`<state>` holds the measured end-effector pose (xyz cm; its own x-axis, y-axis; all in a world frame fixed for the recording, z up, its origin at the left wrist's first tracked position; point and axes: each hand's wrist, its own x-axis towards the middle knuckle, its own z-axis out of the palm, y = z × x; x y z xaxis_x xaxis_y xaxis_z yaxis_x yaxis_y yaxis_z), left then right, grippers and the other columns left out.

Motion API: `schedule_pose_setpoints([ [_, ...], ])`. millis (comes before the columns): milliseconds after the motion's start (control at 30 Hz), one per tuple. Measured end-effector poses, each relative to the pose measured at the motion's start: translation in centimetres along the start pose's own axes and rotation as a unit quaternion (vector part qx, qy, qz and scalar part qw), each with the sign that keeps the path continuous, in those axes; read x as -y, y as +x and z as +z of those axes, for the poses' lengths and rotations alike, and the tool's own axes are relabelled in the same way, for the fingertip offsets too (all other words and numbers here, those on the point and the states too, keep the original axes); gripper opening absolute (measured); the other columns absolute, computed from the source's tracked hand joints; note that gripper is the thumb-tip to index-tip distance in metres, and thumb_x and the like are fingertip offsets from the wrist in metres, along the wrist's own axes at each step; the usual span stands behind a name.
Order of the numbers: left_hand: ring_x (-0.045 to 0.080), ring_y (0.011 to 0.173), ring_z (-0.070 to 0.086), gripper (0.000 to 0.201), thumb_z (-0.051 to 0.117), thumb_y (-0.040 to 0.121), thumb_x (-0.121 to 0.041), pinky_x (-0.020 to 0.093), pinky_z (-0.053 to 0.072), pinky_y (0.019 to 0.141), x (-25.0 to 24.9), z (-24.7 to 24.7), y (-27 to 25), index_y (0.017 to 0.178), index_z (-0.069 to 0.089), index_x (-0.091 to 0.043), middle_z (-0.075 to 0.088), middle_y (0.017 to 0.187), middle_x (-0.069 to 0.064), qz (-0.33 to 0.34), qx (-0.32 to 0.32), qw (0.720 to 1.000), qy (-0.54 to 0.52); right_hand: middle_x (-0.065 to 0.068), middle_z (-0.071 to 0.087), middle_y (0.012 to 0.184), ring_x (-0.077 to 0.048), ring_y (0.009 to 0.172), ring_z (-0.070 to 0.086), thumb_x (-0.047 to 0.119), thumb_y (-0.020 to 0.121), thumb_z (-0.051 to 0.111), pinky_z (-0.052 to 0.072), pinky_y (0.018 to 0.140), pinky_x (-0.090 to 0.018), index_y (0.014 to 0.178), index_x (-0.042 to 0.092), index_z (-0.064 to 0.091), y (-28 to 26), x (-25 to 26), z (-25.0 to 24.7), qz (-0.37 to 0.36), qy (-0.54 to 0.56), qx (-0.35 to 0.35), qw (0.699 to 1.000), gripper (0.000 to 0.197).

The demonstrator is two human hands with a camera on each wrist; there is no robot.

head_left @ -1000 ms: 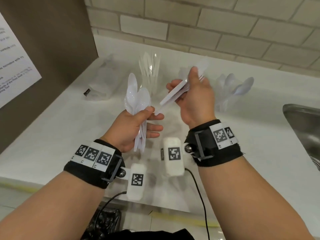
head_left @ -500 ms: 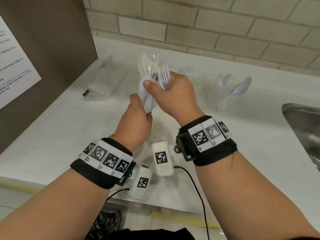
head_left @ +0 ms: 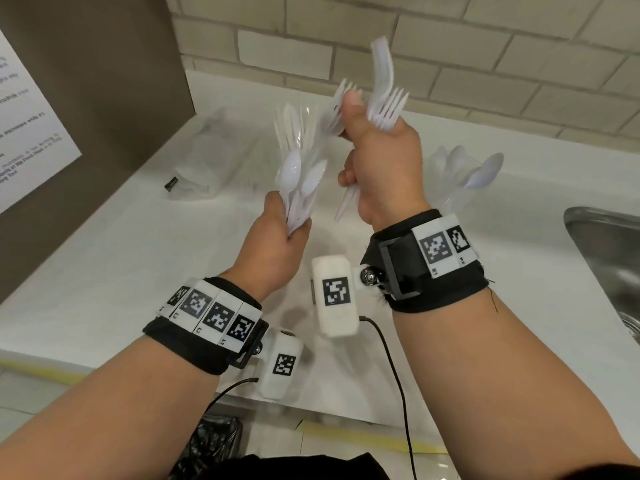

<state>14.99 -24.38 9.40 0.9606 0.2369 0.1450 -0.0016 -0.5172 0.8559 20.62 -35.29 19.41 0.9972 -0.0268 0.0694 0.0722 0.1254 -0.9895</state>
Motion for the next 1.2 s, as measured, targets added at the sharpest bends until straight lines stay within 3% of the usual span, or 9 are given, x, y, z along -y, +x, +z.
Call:
schedule_pose_setpoints([
  [100, 0.018, 0.079, 0.057, 0.021, 0.050, 0.098, -0.025, 0.016, 0.046, 0.065, -0.1, -0.3, 0.1, 0.114, 0.042, -0.015, 0.061, 0.104, 0.010, -0.030, 0.042, 0.995, -0.088, -0.033, 0.064, 0.084, -0.018, 0.049, 0.040, 0.036, 0.093, 0.059, 0.035, 0.044, -0.027, 0.082, 0.006, 0.061, 0.7, 0.9, -0.6, -0.080, 0.062, -0.061, 0.993, 0.032],
  [200, 0.020, 0.080, 0.064, 0.023, 0.051, 0.097, -0.026, 0.038, 0.056, 0.081, -0.1, -0.8, 0.0, 0.117, 0.054, -0.015, 0.064, 0.097, 0.012, -0.086, 0.096, 0.965, -0.228, -0.014, 0.073, 0.078, -0.016, 0.058, 0.058, 0.033, 0.100, 0.048, 0.038, 0.044, -0.025, 0.093, 0.002, 0.062, 1.9, 2.0, -2.3, -0.117, 0.094, -0.083, 0.985, 0.035],
  [367, 0.019, 0.067, 0.061, 0.018, 0.045, 0.100, -0.020, 0.032, 0.054, 0.064, -0.7, -1.7, -0.3, 0.105, 0.060, -0.011, 0.060, 0.075, 0.002, -0.136, 0.147, 0.885, -0.420, -0.009, 0.060, 0.062, -0.025, 0.053, 0.063, 0.036, 0.103, 0.037, 0.054, 0.061, -0.039, 0.094, 0.007, 0.052, 4.9, 0.6, -4.8, -0.046, 0.105, -0.079, 0.990, 0.034],
  [567, 0.021, 0.058, 0.062, 0.025, 0.048, 0.096, -0.029, 0.034, 0.056, 0.055, -0.9, -2.0, -0.8, 0.107, 0.061, -0.011, 0.063, 0.074, 0.005, -0.141, 0.132, 0.888, -0.418, -0.004, 0.056, 0.095, -0.011, 0.055, 0.048, 0.031, 0.100, 0.044, 0.045, 0.046, -0.023, 0.126, 0.010, 0.043, 11.5, -1.1, -7.0, -0.071, -0.025, -0.114, 0.991, 0.034],
  [667, 0.021, 0.059, 0.061, 0.028, 0.050, 0.094, -0.031, 0.035, 0.055, 0.056, -0.6, -2.0, -1.0, 0.108, 0.061, -0.011, 0.063, 0.075, 0.006, -0.143, 0.125, 0.890, -0.415, 0.000, 0.056, 0.126, -0.012, 0.090, 0.057, 0.024, 0.098, 0.046, 0.058, 0.074, -0.028, 0.135, 0.014, 0.044, 13.7, -1.0, -6.1, -0.116, -0.069, -0.097, 0.986, 0.038],
  [733, 0.021, 0.059, 0.061, 0.028, 0.049, 0.094, -0.031, 0.035, 0.054, 0.056, -0.5, -2.1, -1.0, 0.108, 0.062, -0.011, 0.063, 0.075, 0.006, -0.148, 0.120, 0.891, -0.413, 0.000, 0.061, 0.120, -0.016, 0.094, 0.058, 0.029, 0.090, 0.048, 0.052, 0.094, -0.046, 0.126, 0.019, 0.052, 15.0, -2.3, -5.7, -0.130, -0.108, -0.089, 0.982, 0.037],
  [833, 0.022, 0.060, 0.061, 0.029, 0.057, 0.091, -0.034, 0.035, 0.054, 0.055, -0.3, -2.3, -1.2, 0.107, 0.063, -0.010, 0.063, 0.076, 0.007, -0.152, 0.134, 0.877, -0.435, -0.001, 0.064, 0.102, -0.019, 0.084, 0.058, 0.028, 0.085, 0.055, 0.052, 0.091, -0.050, 0.113, 0.018, 0.058, 17.0, -5.7, -5.9, -0.101, -0.153, -0.053, 0.982, 0.030],
  [1067, 0.027, 0.072, 0.070, 0.036, 0.074, 0.076, -0.038, 0.044, 0.059, 0.069, 0.1, -2.8, -1.5, 0.099, 0.071, -0.011, 0.070, 0.084, 0.011, -0.138, 0.198, 0.836, -0.492, 0.001, 0.062, 0.091, -0.009, 0.078, 0.060, 0.011, 0.075, 0.078, 0.046, 0.066, -0.014, 0.099, 0.018, 0.056, 16.9, -7.7, -6.7, -0.029, -0.177, -0.055, 0.982, 0.033],
  [1200, 0.029, 0.078, 0.070, 0.048, 0.084, 0.063, -0.043, 0.046, 0.058, 0.070, 0.5, -2.5, -1.5, 0.100, 0.073, -0.014, 0.070, 0.091, 0.010, -0.131, 0.246, 0.816, -0.507, 0.002, 0.062, 0.091, -0.009, 0.077, 0.059, 0.013, 0.077, 0.075, 0.045, 0.065, -0.011, 0.101, 0.018, 0.056, 17.4, -7.7, -6.9, -0.040, -0.219, -0.052, 0.973, 0.031],
])
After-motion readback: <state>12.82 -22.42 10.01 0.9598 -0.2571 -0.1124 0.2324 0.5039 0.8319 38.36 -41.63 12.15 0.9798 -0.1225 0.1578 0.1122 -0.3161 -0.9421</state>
